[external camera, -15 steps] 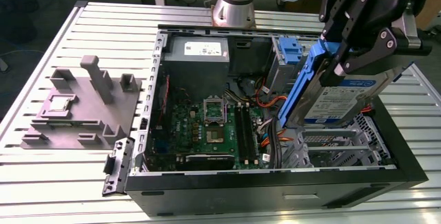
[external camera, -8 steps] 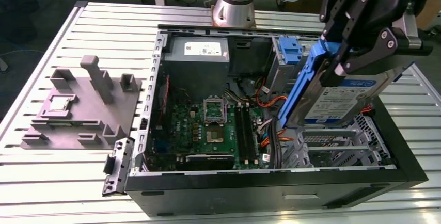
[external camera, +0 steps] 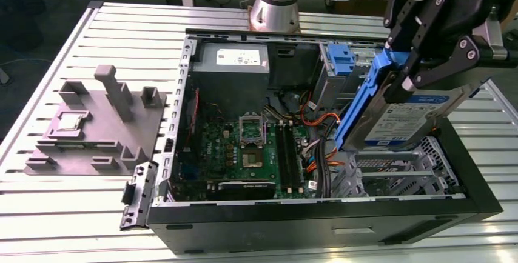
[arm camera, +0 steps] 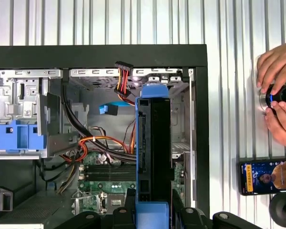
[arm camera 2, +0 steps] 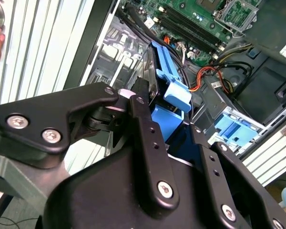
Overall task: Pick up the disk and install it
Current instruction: 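Insert the disk into the insertion slot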
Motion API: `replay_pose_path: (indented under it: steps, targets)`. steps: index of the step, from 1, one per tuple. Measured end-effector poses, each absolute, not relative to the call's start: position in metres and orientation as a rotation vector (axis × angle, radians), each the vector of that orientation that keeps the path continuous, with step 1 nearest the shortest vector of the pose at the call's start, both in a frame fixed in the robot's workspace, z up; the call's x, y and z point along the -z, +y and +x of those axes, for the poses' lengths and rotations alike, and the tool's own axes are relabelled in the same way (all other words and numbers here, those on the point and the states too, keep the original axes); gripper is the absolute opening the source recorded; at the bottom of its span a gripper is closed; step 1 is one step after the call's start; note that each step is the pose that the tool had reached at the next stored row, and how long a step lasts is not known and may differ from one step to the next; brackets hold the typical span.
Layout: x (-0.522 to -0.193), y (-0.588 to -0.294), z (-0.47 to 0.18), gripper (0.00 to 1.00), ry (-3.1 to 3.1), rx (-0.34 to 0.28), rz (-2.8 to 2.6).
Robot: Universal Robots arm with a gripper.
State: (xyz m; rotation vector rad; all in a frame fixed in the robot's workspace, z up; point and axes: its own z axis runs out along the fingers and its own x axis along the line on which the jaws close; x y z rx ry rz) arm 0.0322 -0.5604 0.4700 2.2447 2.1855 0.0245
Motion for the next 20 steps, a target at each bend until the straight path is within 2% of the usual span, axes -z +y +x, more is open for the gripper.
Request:
replay_pose_path:
  steps: [20]
  targets:
    - [-0.453,-0.569,0.066,0.37,2.188,-0.025,2.242]
